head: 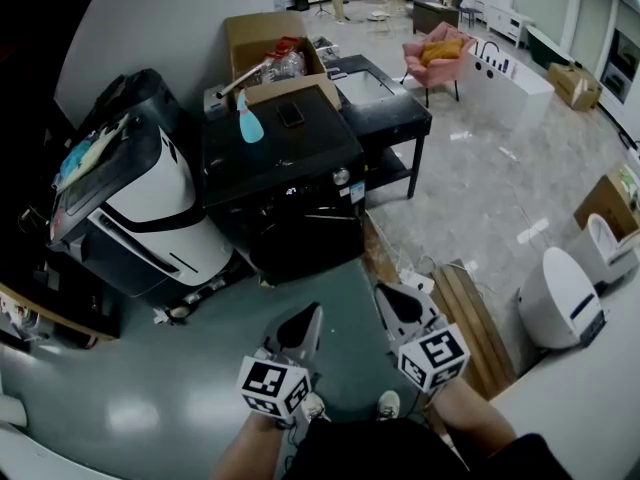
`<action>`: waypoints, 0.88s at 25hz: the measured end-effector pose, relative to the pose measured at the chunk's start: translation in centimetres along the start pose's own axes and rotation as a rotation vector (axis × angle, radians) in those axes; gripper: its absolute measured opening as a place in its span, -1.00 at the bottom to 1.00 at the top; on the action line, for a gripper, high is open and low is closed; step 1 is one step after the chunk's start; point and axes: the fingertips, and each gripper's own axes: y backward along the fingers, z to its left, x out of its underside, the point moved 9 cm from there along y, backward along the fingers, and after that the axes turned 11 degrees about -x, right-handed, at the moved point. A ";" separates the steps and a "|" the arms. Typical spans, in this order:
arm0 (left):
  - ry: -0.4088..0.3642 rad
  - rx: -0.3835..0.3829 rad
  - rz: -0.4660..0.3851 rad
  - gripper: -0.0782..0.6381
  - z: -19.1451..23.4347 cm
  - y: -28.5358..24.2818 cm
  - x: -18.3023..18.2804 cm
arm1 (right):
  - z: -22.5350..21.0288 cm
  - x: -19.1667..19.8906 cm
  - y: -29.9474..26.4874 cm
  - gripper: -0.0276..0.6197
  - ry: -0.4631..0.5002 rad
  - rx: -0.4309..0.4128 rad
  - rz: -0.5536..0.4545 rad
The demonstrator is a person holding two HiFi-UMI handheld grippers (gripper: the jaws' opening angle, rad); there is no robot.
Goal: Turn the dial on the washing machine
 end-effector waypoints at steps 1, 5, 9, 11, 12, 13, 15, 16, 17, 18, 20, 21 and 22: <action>0.000 -0.001 0.001 -0.77 -0.1 0.1 0.0 | 0.1 0.1 0.0 -0.92 0.000 -0.004 -0.003; 0.001 -0.007 0.002 -0.77 0.1 0.8 0.1 | 0.6 0.2 -0.1 -0.92 0.000 -0.014 -0.010; 0.001 -0.013 0.001 -0.77 0.4 1.4 0.3 | 1.2 0.1 -0.1 -0.92 -0.005 -0.008 0.001; 0.005 -0.017 0.003 -0.77 0.5 1.8 0.5 | 1.4 0.4 0.0 -0.92 -0.004 -0.014 0.000; 0.005 -0.018 0.002 -0.77 0.5 1.9 0.5 | 1.6 0.5 0.0 -0.92 -0.001 -0.019 -0.002; 0.004 -0.018 -0.001 -0.77 0.6 2.0 0.6 | 1.7 0.6 0.0 -0.92 0.001 -0.022 -0.003; 0.000 -0.014 -0.006 -0.77 0.5 2.2 0.7 | 1.8 0.6 0.1 -0.92 0.005 -0.025 -0.003; 0.001 -0.013 -0.005 -0.77 0.4 2.3 0.8 | 1.9 0.6 0.2 -0.92 0.006 -0.027 -0.004; 0.003 -0.012 -0.001 -0.77 0.3 2.4 0.9 | 1.9 0.6 0.3 -0.92 0.005 -0.026 -0.003; 0.005 -0.012 0.001 -0.77 0.2 2.4 0.9 | 2.0 0.6 0.3 -0.92 0.004 -0.025 -0.001; 0.007 -0.013 0.004 -0.77 0.3 2.6 1.0 | 2.1 0.6 0.3 -0.92 0.002 -0.023 0.001; 0.008 -0.014 0.005 -0.77 0.3 2.7 1.0 | 2.1 0.7 0.3 -0.92 0.002 -0.024 0.000; 0.009 -0.014 0.005 -0.77 0.4 2.7 1.0 | 2.2 0.7 0.3 -0.92 0.000 -0.023 0.001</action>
